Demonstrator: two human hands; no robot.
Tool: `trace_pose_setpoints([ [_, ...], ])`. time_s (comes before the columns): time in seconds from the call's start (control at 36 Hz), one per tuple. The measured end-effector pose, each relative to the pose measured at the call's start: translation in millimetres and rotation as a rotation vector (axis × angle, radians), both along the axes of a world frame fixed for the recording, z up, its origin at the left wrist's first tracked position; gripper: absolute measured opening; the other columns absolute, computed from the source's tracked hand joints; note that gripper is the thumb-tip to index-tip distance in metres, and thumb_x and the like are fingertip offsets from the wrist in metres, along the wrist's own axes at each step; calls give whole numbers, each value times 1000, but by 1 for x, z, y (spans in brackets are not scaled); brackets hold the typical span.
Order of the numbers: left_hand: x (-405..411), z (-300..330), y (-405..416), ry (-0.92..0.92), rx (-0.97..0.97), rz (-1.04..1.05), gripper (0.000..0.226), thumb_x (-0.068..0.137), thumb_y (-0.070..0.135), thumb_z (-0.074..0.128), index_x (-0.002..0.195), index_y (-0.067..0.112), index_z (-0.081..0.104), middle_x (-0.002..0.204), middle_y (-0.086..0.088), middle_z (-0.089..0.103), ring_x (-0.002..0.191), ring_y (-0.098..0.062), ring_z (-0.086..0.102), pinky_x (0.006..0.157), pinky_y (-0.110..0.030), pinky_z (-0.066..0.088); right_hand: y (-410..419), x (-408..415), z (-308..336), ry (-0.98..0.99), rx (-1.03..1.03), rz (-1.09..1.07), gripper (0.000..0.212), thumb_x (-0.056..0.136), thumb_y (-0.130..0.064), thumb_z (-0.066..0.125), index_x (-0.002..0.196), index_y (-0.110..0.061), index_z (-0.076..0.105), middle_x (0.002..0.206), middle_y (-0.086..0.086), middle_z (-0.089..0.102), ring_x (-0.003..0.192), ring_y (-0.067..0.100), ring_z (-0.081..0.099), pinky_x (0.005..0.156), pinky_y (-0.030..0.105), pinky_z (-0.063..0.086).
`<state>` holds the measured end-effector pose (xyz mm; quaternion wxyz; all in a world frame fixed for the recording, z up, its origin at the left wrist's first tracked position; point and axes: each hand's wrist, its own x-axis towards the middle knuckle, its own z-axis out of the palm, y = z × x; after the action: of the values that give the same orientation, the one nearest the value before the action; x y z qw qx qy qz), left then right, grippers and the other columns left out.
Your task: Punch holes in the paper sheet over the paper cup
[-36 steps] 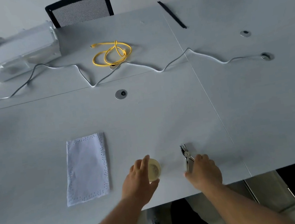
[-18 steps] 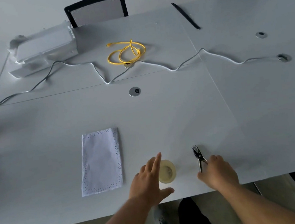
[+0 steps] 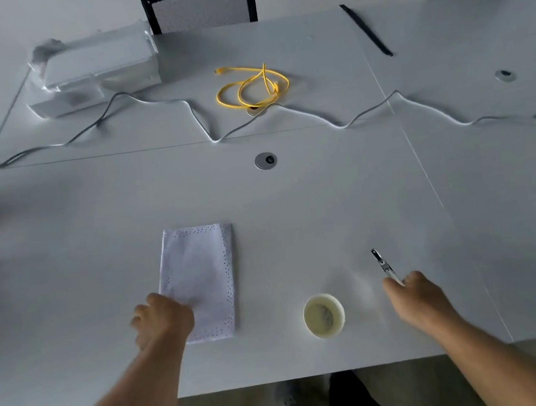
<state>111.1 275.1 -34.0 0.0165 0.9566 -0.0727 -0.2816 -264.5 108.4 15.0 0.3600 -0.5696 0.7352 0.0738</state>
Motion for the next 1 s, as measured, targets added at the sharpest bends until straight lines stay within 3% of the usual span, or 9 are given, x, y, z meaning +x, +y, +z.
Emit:
trace_pose_setpoints([
  [0.19,33,-32,7,147,-79,-133,40,84,23,68,118,2,71,121,-22,74,112,-42,70,82,-36,49,1,10,27,-41,-67,29,39,84,-49,50,85,-10,54,80,8,64,70,23,58,56,33,38],
  [0.28,24,-22,5,71,-300,-233,11,91,16,63,91,7,60,105,-27,72,96,-45,67,75,-39,46,-1,19,38,-137,-94,15,33,87,-42,51,83,-11,57,72,6,65,72,33,66,69,43,55],
  [0.36,17,-2,-2,84,-521,-197,27,86,24,67,76,7,49,81,-21,65,77,-39,63,68,-46,50,-7,29,48,-274,-113,-28,26,88,-32,54,77,-8,56,64,7,57,57,31,61,70,52,60],
  [0.53,1,78,-34,208,-772,-190,28,80,32,72,89,6,67,82,-17,74,67,-21,58,62,-34,48,-38,71,79,-663,-71,-123,6,94,-6,63,94,-12,61,88,14,64,75,23,65,70,39,58],
  [0.64,-22,113,-63,217,-861,-292,21,84,31,78,91,12,71,84,-11,78,69,-17,61,61,-33,49,-59,100,100,-922,15,-154,12,94,-6,68,101,-12,59,111,21,72,104,34,74,86,50,62],
  [0.78,-50,123,-105,194,-941,-411,35,75,45,73,94,16,74,90,-14,80,70,-17,64,69,-48,60,-88,117,96,-1062,-33,-94,11,93,-3,67,94,-14,66,95,18,74,84,25,73,76,41,63],
  [0.86,-60,119,-122,201,-989,-461,26,77,43,74,99,29,75,94,-11,81,74,-25,73,75,-54,62,-100,118,82,-1073,-111,-66,15,83,-2,68,95,-9,72,105,24,78,87,31,76,86,51,63],
  [0.94,-64,101,-138,242,-1095,-464,37,74,41,81,98,14,75,93,-19,80,75,-27,70,73,-58,60,-112,115,59,-1083,-252,-100,33,68,-13,71,101,-8,71,104,23,78,99,45,74,90,60,60],
  [1.0,-68,82,-145,388,-1317,-331,40,71,32,87,89,1,68,76,-17,74,68,-22,64,57,-43,54,-114,113,42,-1110,-370,-127,35,64,-18,70,98,-12,72,98,18,80,97,45,74,88,55,61],
])
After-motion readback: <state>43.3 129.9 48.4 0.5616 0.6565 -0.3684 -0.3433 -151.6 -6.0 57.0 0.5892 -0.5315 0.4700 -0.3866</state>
